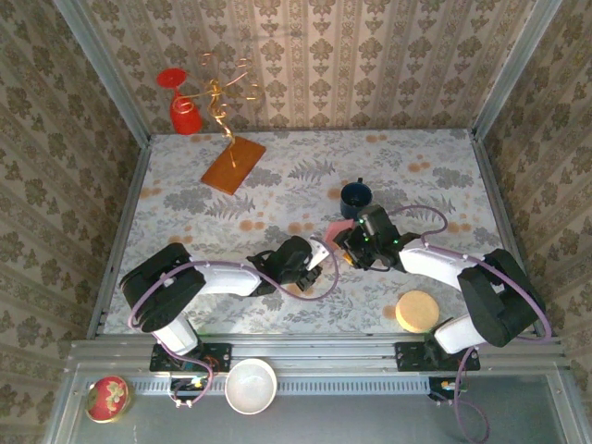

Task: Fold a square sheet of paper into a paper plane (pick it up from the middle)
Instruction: Fold the wing for the fifth time at the center of the table.

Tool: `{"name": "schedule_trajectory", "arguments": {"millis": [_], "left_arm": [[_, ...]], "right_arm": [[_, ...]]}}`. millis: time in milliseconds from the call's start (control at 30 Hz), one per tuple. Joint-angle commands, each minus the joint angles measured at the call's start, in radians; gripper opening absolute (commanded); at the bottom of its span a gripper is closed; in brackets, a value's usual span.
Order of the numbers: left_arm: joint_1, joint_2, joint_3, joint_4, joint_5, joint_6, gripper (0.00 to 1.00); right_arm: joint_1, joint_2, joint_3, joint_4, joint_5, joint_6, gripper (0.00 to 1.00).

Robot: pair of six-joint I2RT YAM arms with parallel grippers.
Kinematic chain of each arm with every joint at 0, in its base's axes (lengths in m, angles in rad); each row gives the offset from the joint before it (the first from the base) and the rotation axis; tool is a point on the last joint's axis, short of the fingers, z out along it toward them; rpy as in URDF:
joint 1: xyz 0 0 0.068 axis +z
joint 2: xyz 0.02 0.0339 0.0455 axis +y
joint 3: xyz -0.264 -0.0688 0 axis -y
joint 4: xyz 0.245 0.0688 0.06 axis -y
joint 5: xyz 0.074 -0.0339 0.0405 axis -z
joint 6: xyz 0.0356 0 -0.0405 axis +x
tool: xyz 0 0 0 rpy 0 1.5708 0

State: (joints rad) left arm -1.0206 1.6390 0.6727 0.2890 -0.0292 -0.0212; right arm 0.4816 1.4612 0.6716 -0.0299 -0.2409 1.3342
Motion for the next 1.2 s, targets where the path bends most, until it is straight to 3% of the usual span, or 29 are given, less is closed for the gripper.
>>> {"name": "schedule_trajectory", "arguments": {"millis": [0, 300, 900, 1167], "left_arm": [[-0.006, -0.002, -0.016, 0.018, 0.018, 0.027, 0.11], [-0.006, -0.017, -0.022, -0.012, 0.007, 0.068, 0.11], [-0.007, -0.021, -0.006, -0.046, -0.022, 0.128, 0.17], [-0.008, 0.027, 0.033, -0.008, 0.027, 0.112, 0.23]], "right_arm": [[-0.012, 0.008, 0.056, -0.103, -0.017, -0.077, 0.55], [-0.017, 0.090, 0.154, -0.205, -0.074, -0.171, 0.57], [-0.017, 0.102, 0.137, -0.217, -0.121, -0.155, 0.22], [-0.017, 0.097, 0.126, -0.196, -0.123, -0.142, 0.18]]}}
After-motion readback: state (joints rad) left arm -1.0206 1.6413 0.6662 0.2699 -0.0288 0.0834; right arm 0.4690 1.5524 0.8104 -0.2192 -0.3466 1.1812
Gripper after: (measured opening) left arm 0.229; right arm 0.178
